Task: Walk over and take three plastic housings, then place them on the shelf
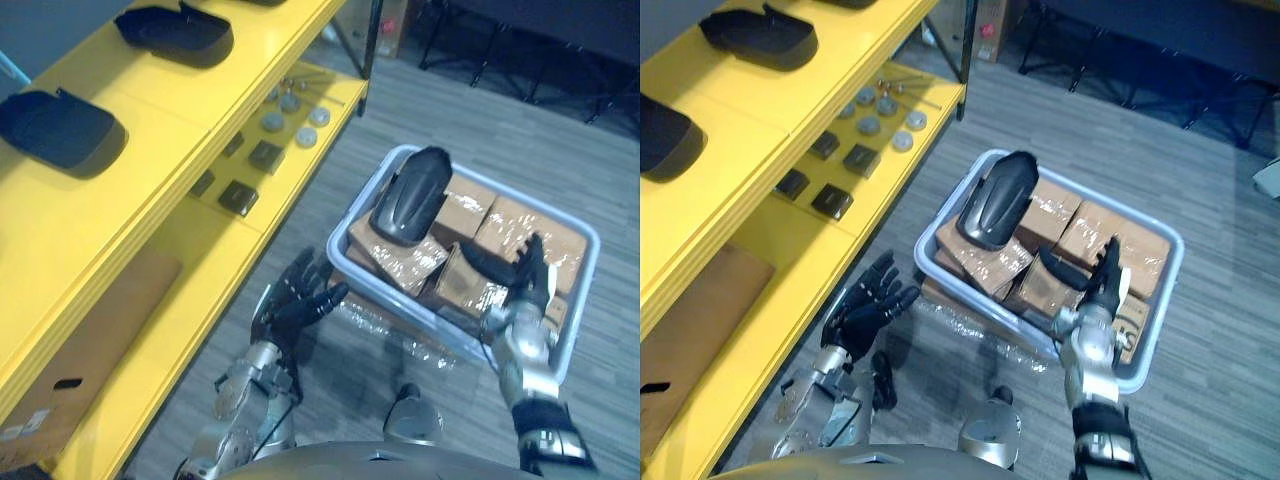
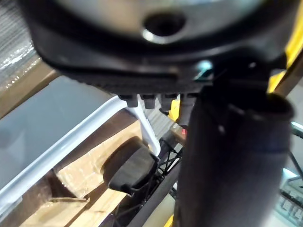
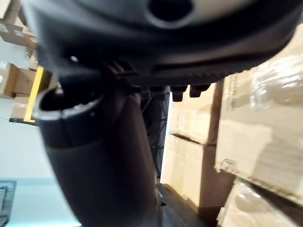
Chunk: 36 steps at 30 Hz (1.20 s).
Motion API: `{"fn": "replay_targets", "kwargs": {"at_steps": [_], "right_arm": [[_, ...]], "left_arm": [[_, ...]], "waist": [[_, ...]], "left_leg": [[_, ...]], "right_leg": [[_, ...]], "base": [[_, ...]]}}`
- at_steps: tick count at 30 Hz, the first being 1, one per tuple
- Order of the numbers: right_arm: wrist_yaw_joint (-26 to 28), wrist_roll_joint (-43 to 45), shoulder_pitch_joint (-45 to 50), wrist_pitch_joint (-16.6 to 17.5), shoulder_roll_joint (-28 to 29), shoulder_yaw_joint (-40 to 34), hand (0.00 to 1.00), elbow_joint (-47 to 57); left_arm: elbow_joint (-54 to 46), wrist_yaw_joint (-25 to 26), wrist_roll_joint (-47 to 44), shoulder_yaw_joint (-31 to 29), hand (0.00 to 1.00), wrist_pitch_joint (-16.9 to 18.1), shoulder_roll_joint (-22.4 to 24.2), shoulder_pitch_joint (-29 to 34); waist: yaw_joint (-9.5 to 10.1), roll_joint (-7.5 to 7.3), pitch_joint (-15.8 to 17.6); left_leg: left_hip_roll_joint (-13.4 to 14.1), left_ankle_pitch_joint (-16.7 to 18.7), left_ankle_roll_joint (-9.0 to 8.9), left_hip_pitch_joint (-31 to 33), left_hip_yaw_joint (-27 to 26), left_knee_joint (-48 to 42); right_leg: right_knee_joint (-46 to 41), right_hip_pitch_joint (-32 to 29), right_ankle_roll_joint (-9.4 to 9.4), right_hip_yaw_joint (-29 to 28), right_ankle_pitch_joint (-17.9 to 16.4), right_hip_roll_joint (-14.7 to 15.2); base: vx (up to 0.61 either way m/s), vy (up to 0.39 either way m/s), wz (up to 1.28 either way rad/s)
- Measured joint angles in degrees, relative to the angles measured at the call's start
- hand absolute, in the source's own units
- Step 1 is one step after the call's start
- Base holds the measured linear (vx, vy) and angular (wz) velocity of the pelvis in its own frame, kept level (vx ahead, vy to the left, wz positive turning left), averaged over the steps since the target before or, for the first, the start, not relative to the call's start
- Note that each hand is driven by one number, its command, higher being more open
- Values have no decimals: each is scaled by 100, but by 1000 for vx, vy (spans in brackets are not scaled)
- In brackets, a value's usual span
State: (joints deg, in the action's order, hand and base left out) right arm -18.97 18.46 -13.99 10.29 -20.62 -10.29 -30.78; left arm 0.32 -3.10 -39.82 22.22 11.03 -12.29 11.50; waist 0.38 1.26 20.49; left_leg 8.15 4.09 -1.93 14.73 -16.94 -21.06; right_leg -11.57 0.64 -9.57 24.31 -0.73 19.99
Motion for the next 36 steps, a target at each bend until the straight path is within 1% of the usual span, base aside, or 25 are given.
{"fn": "replay_targets", "kwargs": {"at_steps": [2,3,4,5,7,9,12,14,16,17,19,21,24,26,27,28,31,33,34,36], "right_arm": [[-15,1,-616,-54,-347,-7,100,-376],[-19,-3,-1037,-145,-642,-7,100,-598],[-36,-5,-1431,-214,-852,3,100,-795],[-52,-5,-1625,-235,-928,27,100,-908],[-139,-5,-2161,-312,-1186,177,100,-1244],[-147,-4,-2394,-389,-1327,257,100,-1433],[-123,-6,-2866,-526,-1403,432,100,-1843],[-33,-20,-3254,-757,-1673,723,100,-2132],[-5,-24,-3512,-880,-1895,880,100,-2309],[11,-24,-3716,-973,-2031,962,100,-2477],[48,-44,-4073,-1155,-2140,1103,100,-2740],[136,-320,-4418,-1490,-2212,1277,100,-3026],[401,-689,-4581,-1843,-2222,1439,100,-3477],[599,-831,-4585,-2031,-2222,1522,100,-3586],[690,-1043,-4587,-2129,-2222,1635,100,-3627],[800,-1312,-4617,-2195,-2226,1699,0,-3627],[1062,-1783,-4773,-2279,-2244,1903,0,-3741],[1133,-2466,-4807,-2313,-2264,2102,0,-3816],[1133,-2637,-4820,-2318,-2264,2163,0,-3814],[1187,-3343,-4844,-2399,-2265,2296,0,-3812]], "left_arm": [[0,19,-3,-1,100,17,4,-225],[-12,33,-6,2,100,34,19,-383],[-42,46,-6,4,100,48,26,-439],[-46,50,-6,6,100,67,29,-426],[-39,61,-9,100,100,109,28,-399],[-22,57,-9,211,100,110,28,-346],[238,35,-8,369,100,113,93,-243],[523,-11,-26,504,100,113,172,-321],[646,-33,-37,510,100,120,240,-373],[747,-35,-39,507,100,138,276,-407],[893,-42,-54,509,100,170,288,-470],[1023,-74,-64,513,100,242,292,-480],[1065,-90,-171,589,100,290,300,-470],[1096,-99,-245,651,100,299,328,-469],[1144,-106,-246,670,100,307,363,-467],[1176,-109,-249,673,100,308,365,-467],[1225,-116,-249,664,100,326,365,-470],[1255,-128,-249,656,100,351,363,-470],[1273,-134,-249,648,100,374,365,-469],[1281,-163,-249,636,100,376,363,-467]], "waist": [[72,55,130],[115,147,211],[130,219,261],[141,250,278],[229,320,366],[277,340,398],[284,351,408],[329,434,507],[373,504,602],[427,558,636],[438,631,695],[504,711,759],[654,734,766],[716,746,768],[741,750,769],[735,750,769],[726,783,786],[737,801,796],[736,802,796],[730,811,794]], "left_leg": [[-51,-63,31,176,28,-6],[-68,-137,57,324,75,8],[-94,-220,61,435,131,49],[-96,-262,75,474,148,79],[-114,-437,104,481,171,249],[-127,-545,143,494,188,336],[-138,-633,150,505,188,422],[-138,-635,152,507,193,420],[-135,-641,152,506,203,421],[-135,-654,153,543,205,432],[-134,-704,160,600,243,448],[-129,-730,161,611,243,470],[-147,-868,159,616,270,654],[-151,-881,158,618,280,669],[-155,-889,158,619,293,675],[-162,-915,155,613,310,709],[-160,-985,145,570,334,787],[-174,-1115,110,439,338,1032],[-172,-1157,104,414,338,1094],[-181,-1318,39,244,334,1401]], "right_leg": [[94,-105,-74,7,49,19],[103,-206,-92,57,85,17],[105,-283,-89,102,88,14],[104,-324,-90,117,90,5],[106,-380,-67,154,107,-15],[95,-408,-65,208,110,-24],[72,-463,-91,217,128,-24],[57,-469,-91,226,128,-23],[37,-481,-91,223,127,-23],[-8,-552,-79,207,119,-21],[-59,-616,-59,233,104,-21],[-130,-679,-38,218,89,-13],[-146,-741,-23,258,80,-16],[-154,-744,-11,273,72,-16],[-172,-743,-2,282,64,-14],[-191,-743,6,300,59,-12],[-262,-746,45,328,15,-10],[-350,-748,54,335,-44,-8],[-366,-750,57,346,-55,-12],[-449,-754,116,362,-130,-19]], "base": [[-143,88,15],[-175,82,25],[-166,68,26],[-90,27,19],[-50,-6,9],[-17,-24,11],[-2,-9,2],[0,0,0],[-36,8,-2],[-45,11,2],[-28,6,4],[-17,-3,-1],[-20,-12,5],[-16,-10,6],[-23,-4,6],[-21,-2,7],[-34,-13,5],[-61,-39,4],[-50,-41,2],[-43,-52,0]]}}
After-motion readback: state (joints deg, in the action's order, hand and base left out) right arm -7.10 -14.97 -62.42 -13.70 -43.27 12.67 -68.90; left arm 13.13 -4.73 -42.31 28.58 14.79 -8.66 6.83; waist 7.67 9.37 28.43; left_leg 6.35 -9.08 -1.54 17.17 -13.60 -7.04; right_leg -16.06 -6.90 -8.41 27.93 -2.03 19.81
